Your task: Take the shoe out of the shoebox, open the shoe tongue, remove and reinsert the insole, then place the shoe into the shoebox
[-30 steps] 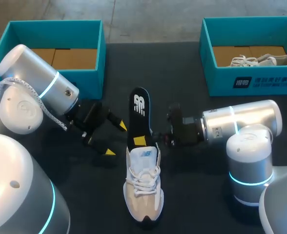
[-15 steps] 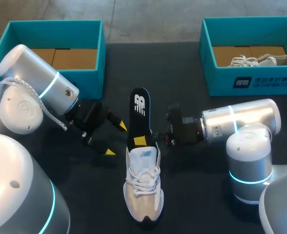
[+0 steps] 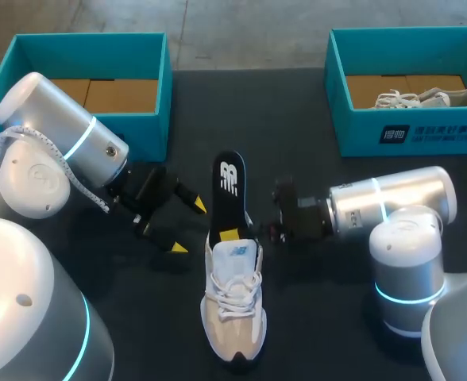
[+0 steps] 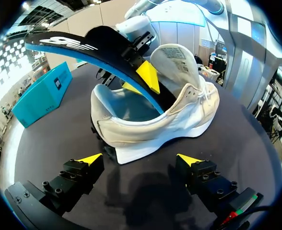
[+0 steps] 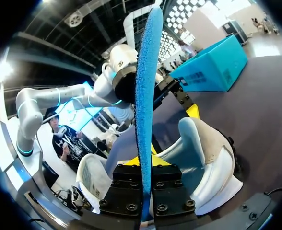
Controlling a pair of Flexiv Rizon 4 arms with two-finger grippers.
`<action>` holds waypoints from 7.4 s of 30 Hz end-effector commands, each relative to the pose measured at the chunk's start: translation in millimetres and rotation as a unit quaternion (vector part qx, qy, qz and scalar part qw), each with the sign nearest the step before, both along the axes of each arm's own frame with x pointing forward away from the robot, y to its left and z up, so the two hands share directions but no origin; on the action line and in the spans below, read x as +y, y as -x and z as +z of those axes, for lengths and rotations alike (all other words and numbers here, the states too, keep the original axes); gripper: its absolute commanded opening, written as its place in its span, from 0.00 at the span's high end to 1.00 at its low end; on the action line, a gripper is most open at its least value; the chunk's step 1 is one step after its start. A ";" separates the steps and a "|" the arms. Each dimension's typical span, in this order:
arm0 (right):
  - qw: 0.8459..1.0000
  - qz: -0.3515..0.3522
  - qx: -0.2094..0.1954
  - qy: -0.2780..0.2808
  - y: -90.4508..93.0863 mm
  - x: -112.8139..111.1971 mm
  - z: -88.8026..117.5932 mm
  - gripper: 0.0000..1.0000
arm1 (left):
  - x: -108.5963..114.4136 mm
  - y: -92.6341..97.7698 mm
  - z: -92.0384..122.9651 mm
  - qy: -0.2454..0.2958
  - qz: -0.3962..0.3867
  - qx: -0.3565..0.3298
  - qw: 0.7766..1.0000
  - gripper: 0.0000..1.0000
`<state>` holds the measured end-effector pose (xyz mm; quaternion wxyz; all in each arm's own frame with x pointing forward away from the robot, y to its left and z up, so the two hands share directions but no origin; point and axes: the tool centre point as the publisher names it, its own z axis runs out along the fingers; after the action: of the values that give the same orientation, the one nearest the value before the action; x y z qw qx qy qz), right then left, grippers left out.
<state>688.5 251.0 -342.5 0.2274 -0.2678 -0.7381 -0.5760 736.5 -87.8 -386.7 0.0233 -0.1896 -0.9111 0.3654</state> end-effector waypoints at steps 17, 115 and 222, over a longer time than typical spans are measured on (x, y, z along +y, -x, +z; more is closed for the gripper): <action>1.000 0.015 0.021 0.013 13.0 1.1 -9.4 1.00 | 0.1 0.9 0.8 -0.002 0.000 -0.001 1.000 0.00; 1.000 -0.005 0.020 -0.003 8.3 2.1 -7.4 1.00 | 0.1 0.9 0.8 -0.002 0.000 -0.001 1.000 0.00; 0.995 -0.071 -0.019 -0.063 -9.7 5.2 8.0 0.75 | 0.1 0.9 0.8 -0.002 0.000 -0.001 1.000 0.00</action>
<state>700.7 253.7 -334.2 0.1928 -0.2904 -0.6866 -0.6380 736.5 -87.8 -386.7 0.0233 -0.1896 -0.9111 0.3653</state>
